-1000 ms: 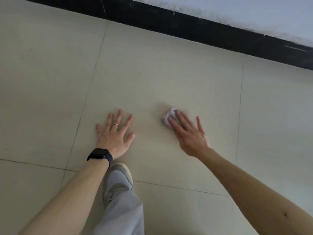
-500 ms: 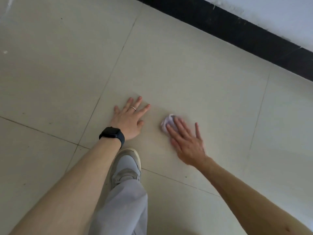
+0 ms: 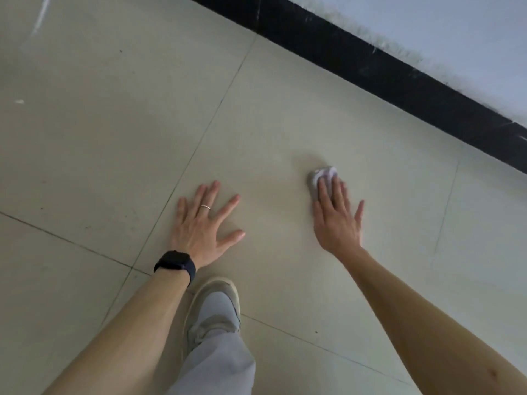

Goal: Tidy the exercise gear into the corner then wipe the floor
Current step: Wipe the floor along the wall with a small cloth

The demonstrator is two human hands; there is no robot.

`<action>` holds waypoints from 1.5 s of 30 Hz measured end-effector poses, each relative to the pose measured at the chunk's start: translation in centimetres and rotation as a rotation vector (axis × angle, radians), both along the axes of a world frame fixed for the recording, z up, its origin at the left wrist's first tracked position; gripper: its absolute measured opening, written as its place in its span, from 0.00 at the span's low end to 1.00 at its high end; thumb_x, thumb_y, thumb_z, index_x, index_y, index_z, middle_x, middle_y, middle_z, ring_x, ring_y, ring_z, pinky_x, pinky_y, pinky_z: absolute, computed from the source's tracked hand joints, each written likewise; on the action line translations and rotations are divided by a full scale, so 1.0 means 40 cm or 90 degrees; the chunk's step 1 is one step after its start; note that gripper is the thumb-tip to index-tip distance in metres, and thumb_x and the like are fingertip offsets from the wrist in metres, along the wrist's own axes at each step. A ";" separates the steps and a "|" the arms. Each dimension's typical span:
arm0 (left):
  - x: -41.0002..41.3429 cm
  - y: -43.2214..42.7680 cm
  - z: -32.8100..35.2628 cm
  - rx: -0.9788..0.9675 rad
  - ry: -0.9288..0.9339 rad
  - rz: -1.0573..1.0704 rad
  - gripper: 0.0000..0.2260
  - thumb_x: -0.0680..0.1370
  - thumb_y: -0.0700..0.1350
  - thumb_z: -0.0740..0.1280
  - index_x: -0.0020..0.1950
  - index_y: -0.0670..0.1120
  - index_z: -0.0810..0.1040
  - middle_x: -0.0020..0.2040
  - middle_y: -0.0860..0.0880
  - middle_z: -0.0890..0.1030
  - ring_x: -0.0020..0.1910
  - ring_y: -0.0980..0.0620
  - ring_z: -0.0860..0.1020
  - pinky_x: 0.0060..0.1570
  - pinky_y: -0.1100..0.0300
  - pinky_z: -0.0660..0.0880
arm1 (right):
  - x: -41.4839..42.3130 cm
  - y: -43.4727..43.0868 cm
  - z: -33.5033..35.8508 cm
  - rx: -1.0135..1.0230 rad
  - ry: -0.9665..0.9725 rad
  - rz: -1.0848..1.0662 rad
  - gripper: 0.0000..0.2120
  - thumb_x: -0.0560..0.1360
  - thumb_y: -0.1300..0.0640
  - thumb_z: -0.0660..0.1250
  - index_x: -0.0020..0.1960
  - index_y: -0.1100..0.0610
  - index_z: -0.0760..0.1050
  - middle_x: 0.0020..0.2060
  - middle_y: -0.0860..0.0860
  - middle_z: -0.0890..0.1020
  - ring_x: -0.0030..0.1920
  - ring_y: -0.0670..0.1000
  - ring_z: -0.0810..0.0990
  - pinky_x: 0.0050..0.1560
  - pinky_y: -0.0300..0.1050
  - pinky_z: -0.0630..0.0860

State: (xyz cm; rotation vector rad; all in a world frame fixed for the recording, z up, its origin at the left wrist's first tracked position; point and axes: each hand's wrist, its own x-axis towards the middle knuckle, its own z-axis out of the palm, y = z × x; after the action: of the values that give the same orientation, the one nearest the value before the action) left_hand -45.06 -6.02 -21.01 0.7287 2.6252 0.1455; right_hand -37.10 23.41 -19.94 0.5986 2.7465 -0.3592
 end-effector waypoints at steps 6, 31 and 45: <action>-0.055 0.025 -0.037 0.035 0.063 -0.041 0.31 0.78 0.68 0.47 0.80 0.61 0.49 0.82 0.50 0.41 0.80 0.49 0.43 0.76 0.40 0.43 | 0.003 -0.158 0.002 -0.027 0.058 0.074 0.27 0.84 0.44 0.45 0.82 0.46 0.45 0.82 0.49 0.43 0.81 0.52 0.42 0.77 0.66 0.47; -0.462 0.397 -0.064 0.091 0.103 -0.087 0.30 0.79 0.66 0.47 0.80 0.64 0.45 0.81 0.56 0.43 0.81 0.51 0.46 0.77 0.43 0.45 | -0.260 0.394 -0.001 0.009 -0.003 -0.401 0.27 0.84 0.43 0.42 0.81 0.41 0.39 0.81 0.45 0.37 0.80 0.48 0.38 0.76 0.65 0.36; -0.462 0.410 -0.062 0.081 0.100 -0.087 0.30 0.77 0.66 0.49 0.80 0.63 0.51 0.82 0.55 0.48 0.80 0.50 0.49 0.76 0.44 0.46 | -0.438 0.237 -0.015 -0.020 0.047 0.087 0.26 0.85 0.45 0.43 0.81 0.42 0.42 0.81 0.43 0.41 0.80 0.46 0.39 0.77 0.63 0.38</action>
State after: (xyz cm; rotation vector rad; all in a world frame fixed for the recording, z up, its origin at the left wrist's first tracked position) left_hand -63.52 10.39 -23.48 0.9985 2.7216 0.2262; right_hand -54.60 32.88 -20.54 0.3947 2.8272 -0.3996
